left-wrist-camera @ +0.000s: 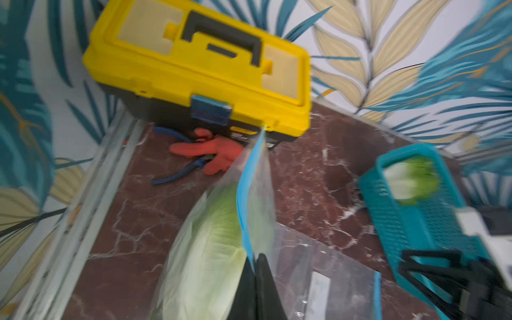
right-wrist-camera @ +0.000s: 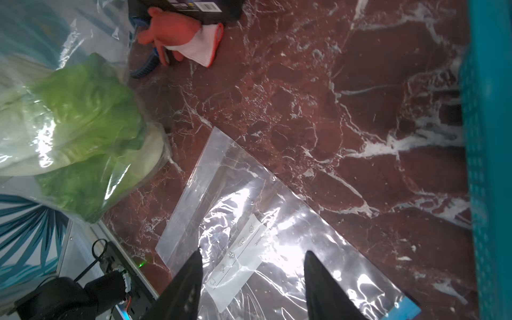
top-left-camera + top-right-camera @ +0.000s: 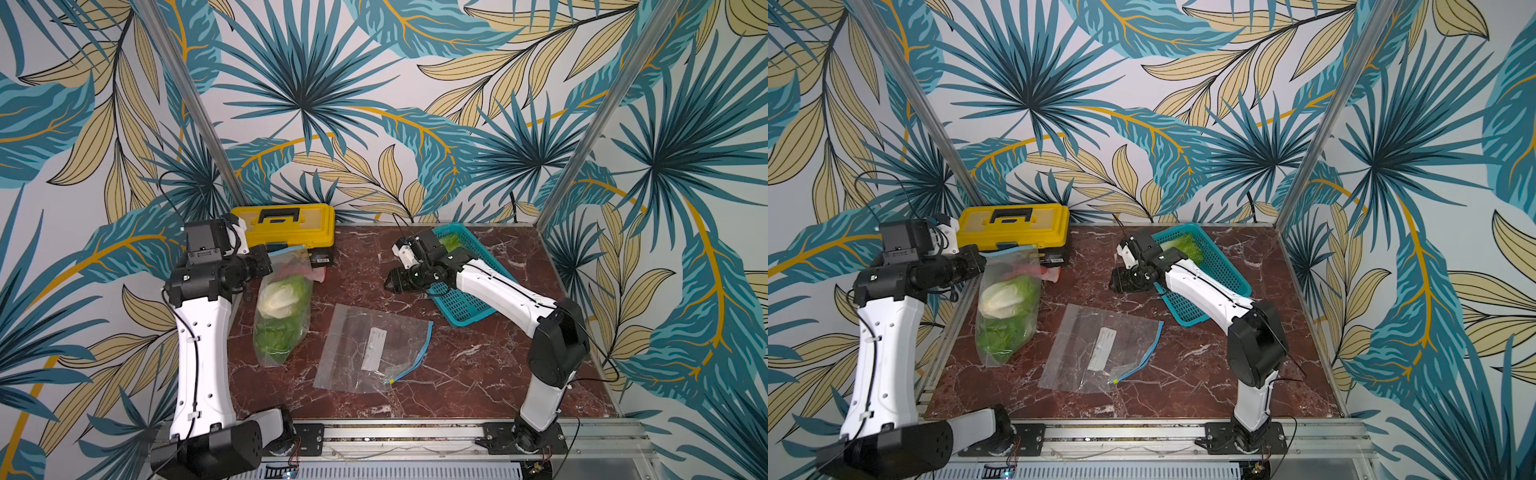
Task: Put the chinese cabbages into a zipper bag and zip it
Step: Place the zipper food storage bag at the center of the board.
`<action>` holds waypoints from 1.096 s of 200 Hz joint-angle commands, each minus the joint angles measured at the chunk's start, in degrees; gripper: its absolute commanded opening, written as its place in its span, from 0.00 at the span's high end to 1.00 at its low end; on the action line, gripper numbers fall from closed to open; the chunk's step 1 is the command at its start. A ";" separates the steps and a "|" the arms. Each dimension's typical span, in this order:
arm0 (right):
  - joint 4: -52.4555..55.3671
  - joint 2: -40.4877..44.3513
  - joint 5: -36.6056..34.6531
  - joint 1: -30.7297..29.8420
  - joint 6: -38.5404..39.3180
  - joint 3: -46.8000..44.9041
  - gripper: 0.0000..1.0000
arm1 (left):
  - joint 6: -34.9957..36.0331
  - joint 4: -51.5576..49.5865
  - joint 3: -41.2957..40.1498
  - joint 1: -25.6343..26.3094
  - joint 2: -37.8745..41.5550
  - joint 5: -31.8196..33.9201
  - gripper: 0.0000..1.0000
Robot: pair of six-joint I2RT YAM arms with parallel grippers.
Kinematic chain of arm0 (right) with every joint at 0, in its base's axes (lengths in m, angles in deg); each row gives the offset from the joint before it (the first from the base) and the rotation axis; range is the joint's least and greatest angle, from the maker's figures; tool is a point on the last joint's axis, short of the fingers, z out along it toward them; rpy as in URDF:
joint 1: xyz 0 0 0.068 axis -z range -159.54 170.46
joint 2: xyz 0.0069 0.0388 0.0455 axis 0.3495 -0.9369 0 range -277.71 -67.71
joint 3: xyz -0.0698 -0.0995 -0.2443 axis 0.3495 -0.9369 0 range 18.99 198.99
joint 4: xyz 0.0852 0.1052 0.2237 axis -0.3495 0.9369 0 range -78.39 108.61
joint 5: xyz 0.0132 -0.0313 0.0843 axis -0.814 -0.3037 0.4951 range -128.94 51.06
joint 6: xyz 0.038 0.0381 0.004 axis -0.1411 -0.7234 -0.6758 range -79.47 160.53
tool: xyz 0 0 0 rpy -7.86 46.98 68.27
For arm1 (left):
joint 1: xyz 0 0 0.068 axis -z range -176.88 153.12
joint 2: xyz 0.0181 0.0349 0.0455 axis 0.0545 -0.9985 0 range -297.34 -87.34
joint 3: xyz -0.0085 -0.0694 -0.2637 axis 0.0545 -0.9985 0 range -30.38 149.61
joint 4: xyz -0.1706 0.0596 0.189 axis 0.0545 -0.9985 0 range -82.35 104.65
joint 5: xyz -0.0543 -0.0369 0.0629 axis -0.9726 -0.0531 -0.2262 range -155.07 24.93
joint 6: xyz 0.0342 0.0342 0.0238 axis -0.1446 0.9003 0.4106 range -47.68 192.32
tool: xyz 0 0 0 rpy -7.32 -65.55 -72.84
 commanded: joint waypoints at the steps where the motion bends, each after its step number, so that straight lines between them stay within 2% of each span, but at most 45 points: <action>1: 5.01 3.84 -10.63 -0.87 -6.68 -4.90 0.36 | 2.11 -1.34 -1.01 -1.46 -3.03 17.30 1.00; 17: 9.90 6.26 -16.66 -2.04 -8.17 -7.78 0.34 | 2.46 -0.57 -0.49 -2.08 -4.10 21.72 0.97; 43: 18.13 10.22 -24.98 -4.46 -14.42 -12.76 0.30 | 3.46 -0.20 1.28 -2.27 -6.59 25.59 0.79; 60: 19.02 13.75 -24.71 -5.00 -20.19 -18.18 0.28 | 3.27 -0.05 1.89 -2.21 -6.49 27.19 0.59; 71: 18.71 15.46 -23.54 -5.21 -23.61 -21.18 0.26 | 3.05 -0.08 2.38 -2.28 -6.20 27.80 0.50; 80: 18.37 16.07 -23.16 -5.35 -25.82 -23.10 0.25 | 3.22 -0.18 2.89 -2.19 -5.90 27.56 0.46; 94: 17.74 15.94 -23.02 -5.45 -27.99 -25.05 0.24 | 3.20 -0.19 3.64 -1.89 -5.03 26.27 0.44; 114: 16.97 15.47 -23.44 -5.52 -32.57 -26.86 0.24 | 3.89 -0.13 4.48 0.85 -3.31 28.58 0.42; 147: 4.66 14.23 -19.01 -5.66 -41.50 -31.23 0.26 | 4.59 -0.36 4.87 7.56 -1.01 29.58 0.40; 168: 0.98 11.69 -16.09 -6.57 -44.69 -31.84 0.28 | 3.80 -0.35 4.08 13.64 1.18 28.14 0.40; 193: -4.04 9.50 -13.92 -6.95 -46.85 -33.65 0.34 | 0.87 -0.35 2.25 24.83 2.16 26.30 0.40; 219: -7.83 6.80 -13.21 -7.25 -47.56 -33.56 0.49 | -3.44 -0.31 0.37 33.63 0.62 20.27 0.40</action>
